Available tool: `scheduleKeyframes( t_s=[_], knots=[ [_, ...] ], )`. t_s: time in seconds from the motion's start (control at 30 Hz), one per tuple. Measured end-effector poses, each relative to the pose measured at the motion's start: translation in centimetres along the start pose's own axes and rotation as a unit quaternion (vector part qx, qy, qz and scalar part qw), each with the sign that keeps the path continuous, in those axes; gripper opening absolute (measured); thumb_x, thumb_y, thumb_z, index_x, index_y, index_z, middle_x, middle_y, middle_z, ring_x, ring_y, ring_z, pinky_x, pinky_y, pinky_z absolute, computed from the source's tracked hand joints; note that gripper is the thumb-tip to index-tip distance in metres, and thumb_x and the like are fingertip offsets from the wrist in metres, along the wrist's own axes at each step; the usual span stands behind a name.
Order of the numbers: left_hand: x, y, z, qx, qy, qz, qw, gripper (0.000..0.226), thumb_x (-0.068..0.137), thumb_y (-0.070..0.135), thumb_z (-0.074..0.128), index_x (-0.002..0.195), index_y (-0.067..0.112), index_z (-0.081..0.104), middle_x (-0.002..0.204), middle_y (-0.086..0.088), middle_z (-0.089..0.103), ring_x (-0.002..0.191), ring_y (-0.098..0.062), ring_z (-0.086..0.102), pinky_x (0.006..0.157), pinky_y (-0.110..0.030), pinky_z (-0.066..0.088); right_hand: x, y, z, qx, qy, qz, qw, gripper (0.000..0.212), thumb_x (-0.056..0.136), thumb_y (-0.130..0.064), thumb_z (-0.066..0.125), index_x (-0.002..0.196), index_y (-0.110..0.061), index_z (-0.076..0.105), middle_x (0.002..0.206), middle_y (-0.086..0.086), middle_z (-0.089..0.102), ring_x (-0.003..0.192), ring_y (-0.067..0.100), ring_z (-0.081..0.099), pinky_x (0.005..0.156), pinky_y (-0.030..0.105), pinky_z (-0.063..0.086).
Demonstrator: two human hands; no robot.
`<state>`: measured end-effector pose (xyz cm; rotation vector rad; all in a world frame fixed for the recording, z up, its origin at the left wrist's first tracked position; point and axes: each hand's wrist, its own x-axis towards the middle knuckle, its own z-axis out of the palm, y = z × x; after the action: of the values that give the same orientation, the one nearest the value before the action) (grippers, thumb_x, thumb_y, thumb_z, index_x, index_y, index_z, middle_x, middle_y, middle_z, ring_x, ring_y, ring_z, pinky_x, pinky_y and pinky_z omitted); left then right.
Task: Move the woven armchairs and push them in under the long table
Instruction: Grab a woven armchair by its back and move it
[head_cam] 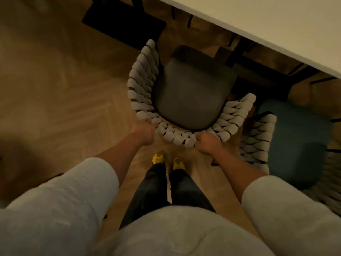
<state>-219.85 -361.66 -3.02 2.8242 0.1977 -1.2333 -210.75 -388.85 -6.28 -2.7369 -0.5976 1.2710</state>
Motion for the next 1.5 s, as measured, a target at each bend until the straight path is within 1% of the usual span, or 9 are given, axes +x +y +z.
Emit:
scheduleKeyframes(
  t_s=[0.13,0.27,0.53,0.67,0.8,1.0,1.13,1.33,1.5],
  knots=[
    [-4.5,-0.6,1.7,-0.127,0.014,-0.052,0.990,0.056,0.098,0.029,0.054,0.151,0.016,0.040,0.149,-0.012,0.049,0.130,-0.032,0.052,0.098,-0.042,0.046,0.0,-2.1,-1.9,0.004,-0.024,-0.045,0.999,0.044,0.093,-0.023,0.055,0.136,-0.020,0.062,0.132,0.009,0.065,0.119,0.030,0.061,0.097,0.042,0.053],
    [-9.7,-3.4,5.5,-0.227,0.013,-0.122,0.966,0.053,0.101,0.032,0.053,0.152,0.020,0.044,0.148,-0.010,0.053,0.133,-0.031,0.051,0.102,-0.039,0.044,0.4,-5.6,-2.7,-0.020,0.002,-0.107,0.994,0.045,0.093,-0.023,0.057,0.138,-0.019,0.061,0.137,0.009,0.061,0.122,0.030,0.059,0.103,0.044,0.051],
    [-22.4,-7.4,18.1,-0.375,0.026,-0.282,0.883,0.051,0.099,0.039,0.053,0.148,0.024,0.048,0.144,-0.006,0.058,0.130,-0.029,0.056,0.103,-0.039,0.048,-2.3,-17.0,0.4,-0.156,-0.015,-0.247,0.956,0.042,0.100,-0.024,0.053,0.137,-0.005,0.054,0.137,0.018,0.053,0.120,0.037,0.055,0.102,0.047,0.048],
    [-29.2,-7.2,25.5,-0.446,0.037,-0.338,0.828,0.051,0.096,0.037,0.054,0.145,0.025,0.053,0.143,-0.007,0.058,0.130,-0.029,0.055,0.104,-0.039,0.048,-4.8,-22.4,4.8,-0.225,-0.055,-0.291,0.928,0.032,0.098,-0.024,0.054,0.122,-0.004,0.063,0.124,0.020,0.063,0.112,0.037,0.060,0.097,0.044,0.050],
    [-35.8,-5.7,32.4,-0.479,0.030,-0.382,0.790,0.049,0.100,0.035,0.052,0.147,0.022,0.051,0.145,-0.011,0.057,0.131,-0.031,0.054,0.103,-0.037,0.047,-9.3,-27.6,10.3,-0.259,-0.083,-0.316,0.909,0.040,0.101,-0.024,0.054,0.135,-0.007,0.061,0.137,0.017,0.061,0.125,0.035,0.058,0.104,0.040,0.047],
    [-45.7,-4.4,42.8,-0.542,0.048,-0.426,0.723,0.051,0.099,0.035,0.053,0.148,0.023,0.051,0.149,-0.007,0.053,0.134,-0.028,0.051,0.108,-0.039,0.046,-16.5,-34.3,19.6,-0.331,-0.104,-0.359,0.866,0.047,0.100,-0.035,0.055,0.140,-0.012,0.058,0.139,0.012,0.062,0.126,0.032,0.058,0.103,0.038,0.048],
    [-51.4,-4.6,48.0,-0.559,0.074,-0.459,0.687,0.047,0.098,0.033,0.053,0.144,0.022,0.055,0.142,-0.008,0.059,0.128,-0.030,0.056,0.102,-0.037,0.049,-20.8,-38.7,25.6,-0.361,-0.132,-0.390,0.837,0.051,0.104,-0.033,0.053,0.148,-0.008,0.051,0.148,0.013,0.055,0.133,0.032,0.053,0.105,0.034,0.043],
    [-56.4,-5.7,54.9,-0.601,0.107,-0.497,0.616,0.052,0.095,0.039,0.055,0.143,0.021,0.055,0.136,-0.009,0.064,0.124,-0.030,0.060,0.101,-0.045,0.052,-25.5,-44.6,32.7,-0.369,-0.155,-0.445,0.801,0.051,0.102,-0.037,0.056,0.142,-0.005,0.055,0.142,0.019,0.059,0.131,0.036,0.055,0.107,0.039,0.044],
    [-59.2,-8.5,57.0,-0.584,0.150,-0.526,0.600,0.049,0.094,0.030,0.061,0.141,0.019,0.056,0.132,-0.010,0.065,0.118,-0.031,0.062,0.095,-0.044,0.054,-28.1,-50.8,37.6,-0.381,-0.176,-0.483,0.768,0.055,0.100,-0.036,0.061,0.146,-0.007,0.051,0.146,0.018,0.054,0.134,0.034,0.051,0.109,0.035,0.040]
  ],
)
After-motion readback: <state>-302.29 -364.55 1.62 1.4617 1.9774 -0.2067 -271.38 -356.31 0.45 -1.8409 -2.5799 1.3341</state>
